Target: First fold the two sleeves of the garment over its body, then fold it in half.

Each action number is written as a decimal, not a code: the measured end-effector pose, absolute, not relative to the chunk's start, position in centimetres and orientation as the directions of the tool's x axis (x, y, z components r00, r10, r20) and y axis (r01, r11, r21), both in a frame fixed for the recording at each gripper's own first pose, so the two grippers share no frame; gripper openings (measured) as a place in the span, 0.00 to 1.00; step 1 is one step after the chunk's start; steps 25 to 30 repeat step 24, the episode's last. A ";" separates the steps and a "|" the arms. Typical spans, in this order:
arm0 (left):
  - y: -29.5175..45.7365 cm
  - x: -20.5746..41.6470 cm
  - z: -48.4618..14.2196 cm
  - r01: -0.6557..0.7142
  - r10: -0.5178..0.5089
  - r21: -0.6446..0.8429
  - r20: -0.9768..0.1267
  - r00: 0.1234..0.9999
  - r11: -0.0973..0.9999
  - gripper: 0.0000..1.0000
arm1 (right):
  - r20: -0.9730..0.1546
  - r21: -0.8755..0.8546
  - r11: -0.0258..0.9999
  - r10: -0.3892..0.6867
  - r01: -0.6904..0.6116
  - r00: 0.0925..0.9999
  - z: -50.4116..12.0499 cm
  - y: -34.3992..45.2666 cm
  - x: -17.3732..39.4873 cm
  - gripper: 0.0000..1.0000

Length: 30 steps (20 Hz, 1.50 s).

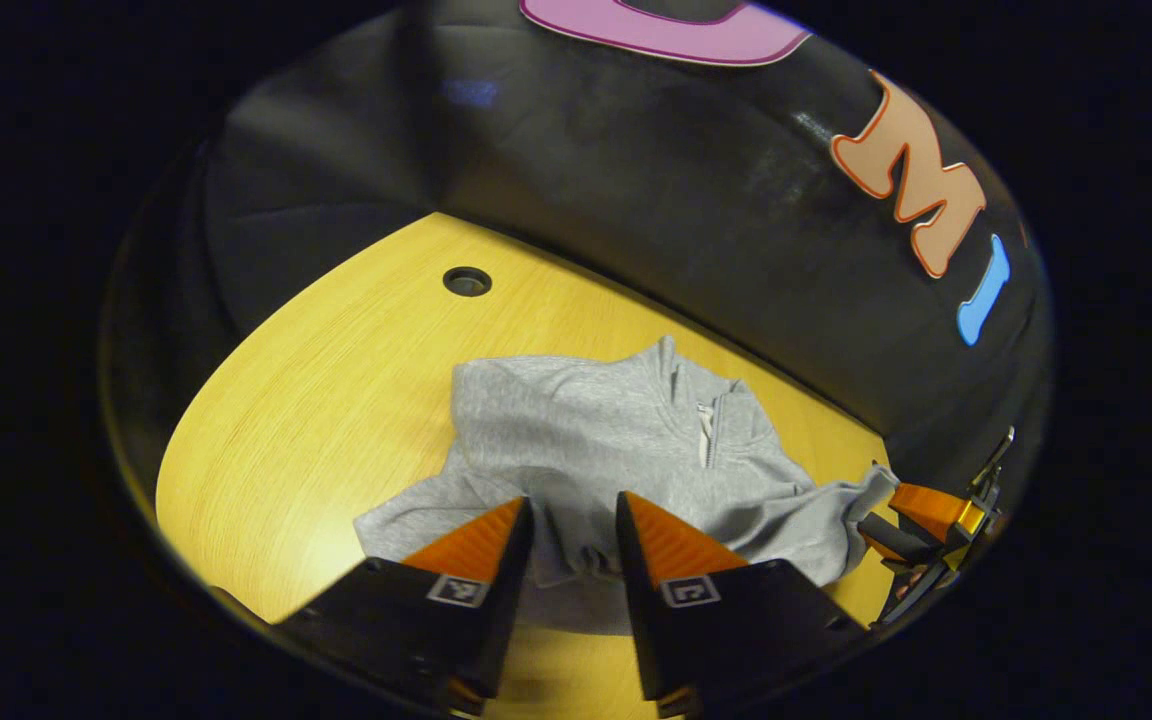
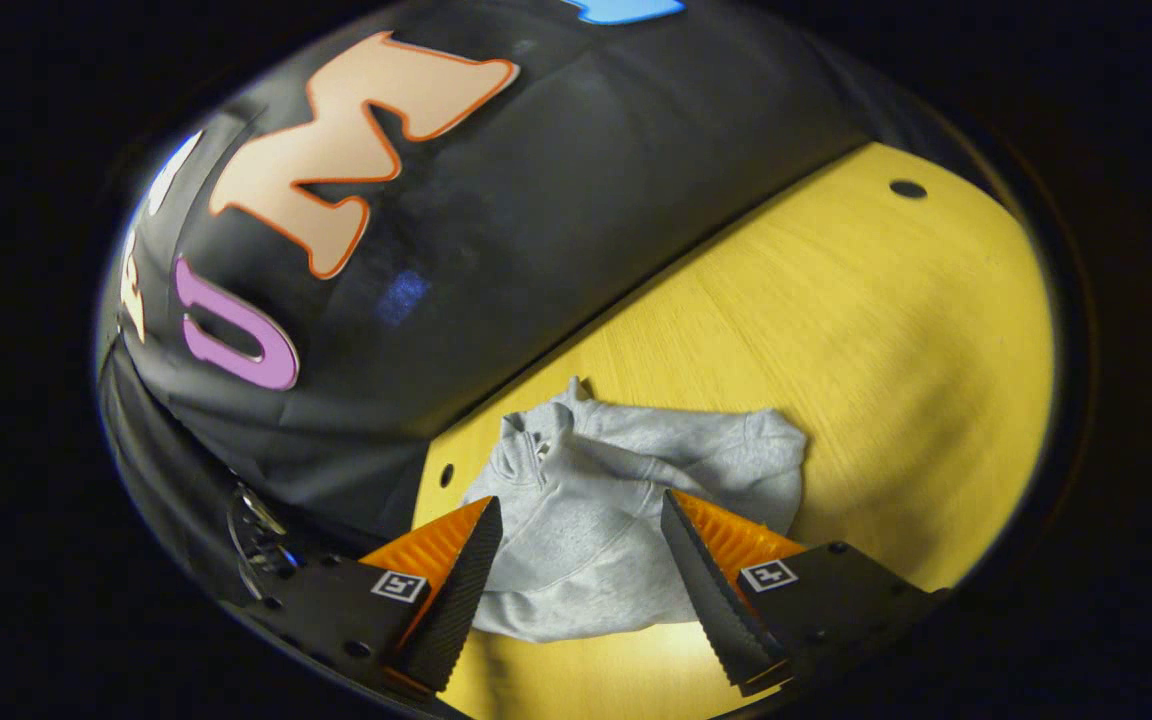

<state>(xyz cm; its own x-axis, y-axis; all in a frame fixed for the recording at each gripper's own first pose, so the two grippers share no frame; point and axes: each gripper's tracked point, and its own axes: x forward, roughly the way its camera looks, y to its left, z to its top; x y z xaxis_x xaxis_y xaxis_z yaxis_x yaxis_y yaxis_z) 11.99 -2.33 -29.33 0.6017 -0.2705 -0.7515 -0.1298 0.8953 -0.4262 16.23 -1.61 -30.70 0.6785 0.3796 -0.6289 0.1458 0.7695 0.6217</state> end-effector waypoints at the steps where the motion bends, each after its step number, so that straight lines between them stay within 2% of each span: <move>1: -2.1 12.3 -28.5 -0.114 -0.256 -0.411 -0.736 0.627 0.904 0.63 | -0.632 0.584 0.802 0.353 0.124 0.689 -30.4 -2.0 16.2 0.98; 2: -1.6 13.1 -27.5 -0.098 -0.227 -0.383 -0.714 0.662 0.918 0.80 | -0.625 0.557 0.824 0.333 0.105 0.706 -29.4 -2.3 16.3 0.98; 4: -0.6 14.1 -25.1 -0.070 -0.165 -0.315 -0.661 0.732 0.947 0.99 | -0.593 0.512 0.856 0.294 0.069 0.750 -27.5 -3.1 16.2 0.98; 5: -0.2 14.5 -23.6 -0.053 -0.140 -0.278 -0.631 0.763 0.959 0.95 | -0.570 0.475 0.878 0.263 0.052 0.778 -26.4 -3.8 16.1 0.93; 6: 0.2 14.8 -22.2 -0.036 -0.115 -0.235 -0.599 0.793 0.971 0.96 | -0.540 0.427 0.903 0.222 0.037 0.812 -25.2 -4.6 16.2 0.98; 9: 1.4 14.6 -17.6 -0.001 -0.045 -0.092 -0.492 0.870 0.996 0.96 | -0.425 0.272 0.962 0.105 0.016 0.899 -20.6 -7.0 15.3 0.98; 14: 1.4 11.6 -12.1 0.003 -0.001 0.004 -0.376 0.927 1.000 0.95 | -0.264 0.073 0.997 -0.007 0.027 0.965 -13.9 -9.1 11.7 0.98; 16: 1.5 10.0 -10.9 0.003 0.007 0.028 -0.355 0.935 1.000 0.94 | -0.218 0.002 1.000 -0.011 0.012 0.976 -13.3 -8.7 10.6 0.98; 19: 1.0 7.6 -10.6 0.016 0.006 0.057 -0.363 0.932 0.998 0.95 | -0.219 -0.043 0.999 0.016 -0.026 0.976 -13.1 -7.7 9.1 0.99; 30: 0.1 6.9 -9.4 0.020 0.007 0.077 -0.329 0.944 0.997 0.94 | -0.239 0.019 0.999 0.040 -0.037 0.970 -13.3 -6.8 8.0 0.99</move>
